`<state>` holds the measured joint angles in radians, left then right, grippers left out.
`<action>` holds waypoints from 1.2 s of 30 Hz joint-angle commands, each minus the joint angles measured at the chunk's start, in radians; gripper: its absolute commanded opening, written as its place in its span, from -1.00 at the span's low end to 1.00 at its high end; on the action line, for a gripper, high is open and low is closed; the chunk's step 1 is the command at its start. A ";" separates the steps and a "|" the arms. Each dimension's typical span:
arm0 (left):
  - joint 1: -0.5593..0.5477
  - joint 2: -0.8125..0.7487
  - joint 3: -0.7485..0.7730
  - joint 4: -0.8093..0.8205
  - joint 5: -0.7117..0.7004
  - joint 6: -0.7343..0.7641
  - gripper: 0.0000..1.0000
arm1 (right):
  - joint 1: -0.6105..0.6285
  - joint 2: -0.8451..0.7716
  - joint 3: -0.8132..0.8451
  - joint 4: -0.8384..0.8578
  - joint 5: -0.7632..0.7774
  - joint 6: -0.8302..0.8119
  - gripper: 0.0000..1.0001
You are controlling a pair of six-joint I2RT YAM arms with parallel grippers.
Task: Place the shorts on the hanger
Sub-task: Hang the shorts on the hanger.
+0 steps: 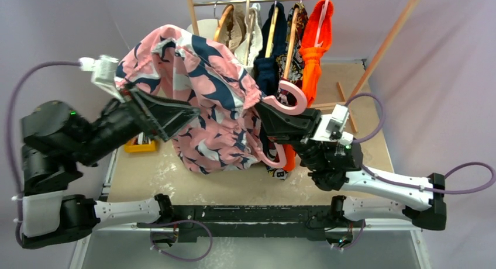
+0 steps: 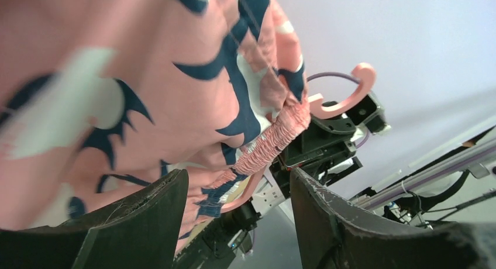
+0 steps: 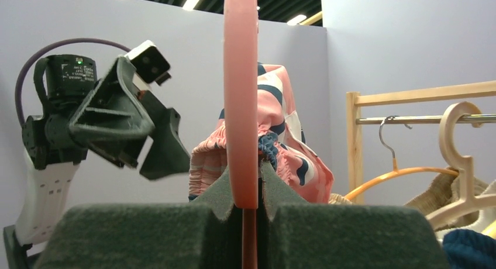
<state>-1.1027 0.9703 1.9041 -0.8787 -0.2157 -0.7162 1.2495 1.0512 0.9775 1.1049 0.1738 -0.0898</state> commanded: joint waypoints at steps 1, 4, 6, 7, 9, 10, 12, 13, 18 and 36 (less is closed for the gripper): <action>-0.006 -0.061 0.110 -0.020 -0.001 0.124 0.27 | -0.001 -0.119 -0.036 -0.021 -0.036 0.008 -1.00; -0.006 -0.095 0.154 -0.010 -0.032 0.187 0.26 | -0.001 -0.192 -0.050 -0.136 -0.062 0.027 -1.00; -0.006 -0.120 0.173 0.021 -0.064 0.229 0.26 | -0.001 -0.218 -0.056 -0.156 -0.069 0.033 -1.00; -0.006 -0.131 0.179 0.040 -0.083 0.250 0.25 | -0.001 -0.225 -0.040 -0.168 -0.092 0.034 -1.00; -0.006 -0.150 0.182 0.079 -0.113 0.300 0.26 | -0.001 -0.238 0.037 -0.223 -0.157 0.030 -1.00; -0.006 -0.155 0.184 0.095 -0.134 0.320 0.25 | -0.001 -0.245 0.074 -0.238 -0.173 0.024 -1.00; -0.006 -0.155 0.191 0.114 -0.166 0.354 0.25 | -0.001 -0.247 0.129 -0.276 -0.226 0.030 -1.00; -0.006 -0.151 0.194 0.116 -0.175 0.370 0.25 | -0.001 -0.246 0.139 -0.308 -0.253 0.032 -1.00; -0.006 -0.094 0.225 0.082 -0.157 0.442 0.25 | -0.001 -0.248 0.078 -0.393 -0.254 0.054 -1.00; -0.006 0.027 0.163 0.038 0.231 0.571 0.19 | -0.001 -0.476 -0.171 -0.532 -0.163 0.149 -1.00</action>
<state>-1.1027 0.9031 2.0792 -0.8082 -0.1764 -0.1890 1.2491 0.6094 0.8104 0.4961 -0.0177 0.0315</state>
